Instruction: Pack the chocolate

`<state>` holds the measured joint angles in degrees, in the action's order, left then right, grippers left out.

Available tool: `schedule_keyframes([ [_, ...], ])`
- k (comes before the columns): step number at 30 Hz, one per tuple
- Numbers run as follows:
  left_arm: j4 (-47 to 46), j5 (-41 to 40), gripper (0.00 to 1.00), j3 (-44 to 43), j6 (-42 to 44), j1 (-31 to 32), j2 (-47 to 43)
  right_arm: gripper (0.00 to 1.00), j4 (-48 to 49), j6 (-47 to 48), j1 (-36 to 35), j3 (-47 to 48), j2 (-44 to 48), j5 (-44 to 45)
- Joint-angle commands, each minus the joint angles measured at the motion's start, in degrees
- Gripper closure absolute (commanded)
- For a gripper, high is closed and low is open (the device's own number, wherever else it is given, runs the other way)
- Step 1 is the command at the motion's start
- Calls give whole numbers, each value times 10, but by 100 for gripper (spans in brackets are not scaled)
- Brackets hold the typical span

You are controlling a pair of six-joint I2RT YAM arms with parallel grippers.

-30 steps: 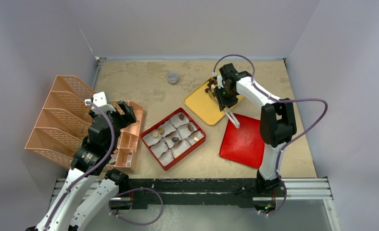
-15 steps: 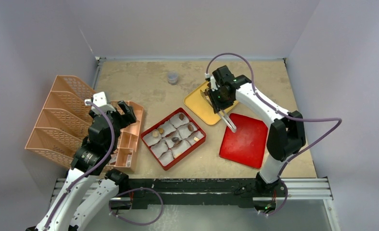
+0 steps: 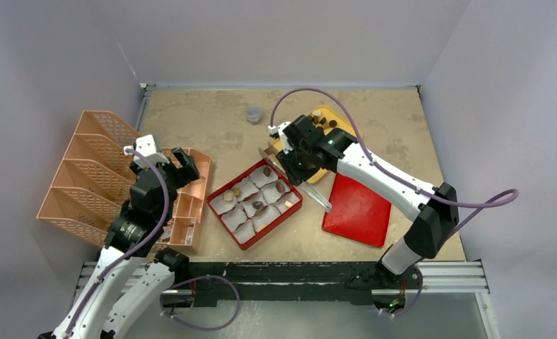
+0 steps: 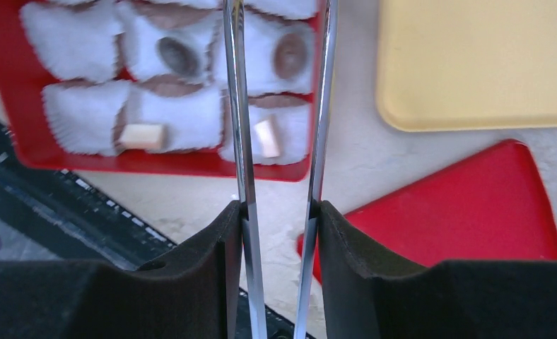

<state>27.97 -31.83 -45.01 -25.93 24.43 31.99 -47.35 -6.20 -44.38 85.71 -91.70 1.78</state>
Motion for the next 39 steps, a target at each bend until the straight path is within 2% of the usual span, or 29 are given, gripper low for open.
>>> schedule_keyframes([
  [1,-14,-14,24,-6,-2,-3,4,73,-2,-34,-48,-7,27,-15],
  [18,-10,-15,24,-6,-3,-3,-8,72,-4,-73,-193,-4,-37,-46],
  [39,-10,-13,24,-6,-4,-3,-7,67,15,-77,-214,4,-76,-70],
])
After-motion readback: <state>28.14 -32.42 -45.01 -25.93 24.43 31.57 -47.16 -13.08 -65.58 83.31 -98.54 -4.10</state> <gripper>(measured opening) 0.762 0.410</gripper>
